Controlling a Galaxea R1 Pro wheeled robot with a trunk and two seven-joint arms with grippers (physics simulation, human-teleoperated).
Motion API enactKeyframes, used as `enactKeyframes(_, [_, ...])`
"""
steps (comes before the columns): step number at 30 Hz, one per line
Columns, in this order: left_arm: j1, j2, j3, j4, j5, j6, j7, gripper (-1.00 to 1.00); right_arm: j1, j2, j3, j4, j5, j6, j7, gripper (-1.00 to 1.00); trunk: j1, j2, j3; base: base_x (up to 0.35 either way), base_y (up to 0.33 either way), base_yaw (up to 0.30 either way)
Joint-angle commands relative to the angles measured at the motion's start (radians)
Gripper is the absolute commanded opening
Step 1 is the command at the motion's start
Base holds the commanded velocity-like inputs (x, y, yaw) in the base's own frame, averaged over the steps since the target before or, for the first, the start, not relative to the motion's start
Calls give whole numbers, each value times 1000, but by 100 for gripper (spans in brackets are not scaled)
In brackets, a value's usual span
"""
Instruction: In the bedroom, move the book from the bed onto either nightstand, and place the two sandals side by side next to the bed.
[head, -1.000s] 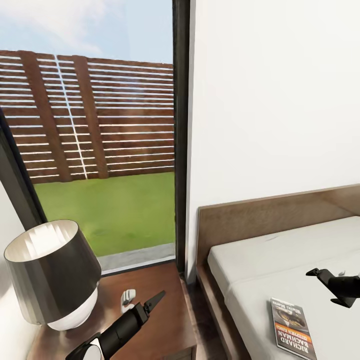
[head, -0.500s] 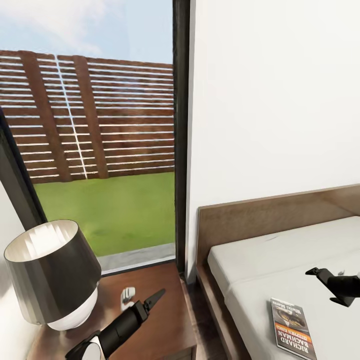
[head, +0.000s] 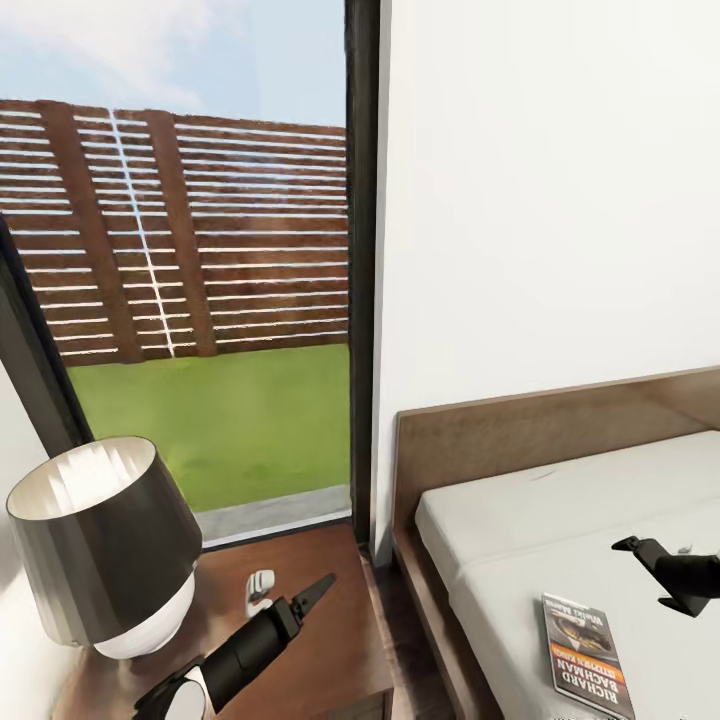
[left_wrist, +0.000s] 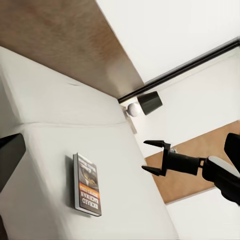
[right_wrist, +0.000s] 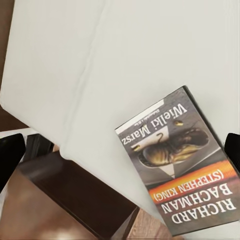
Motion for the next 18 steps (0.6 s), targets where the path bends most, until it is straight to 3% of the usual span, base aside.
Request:
enactKeyframes(1, [-1,0,1,-1,5,8,-2,100,-1,0,-7,8,0,4,-1,100,4,-8,-4,0,0,0])
enactKeyframes(18, [0,-1,-7,-5,5,9,-4,100,-1,0,-16,47,-5,-21,0,100,69,-127,-58,0,0,0])
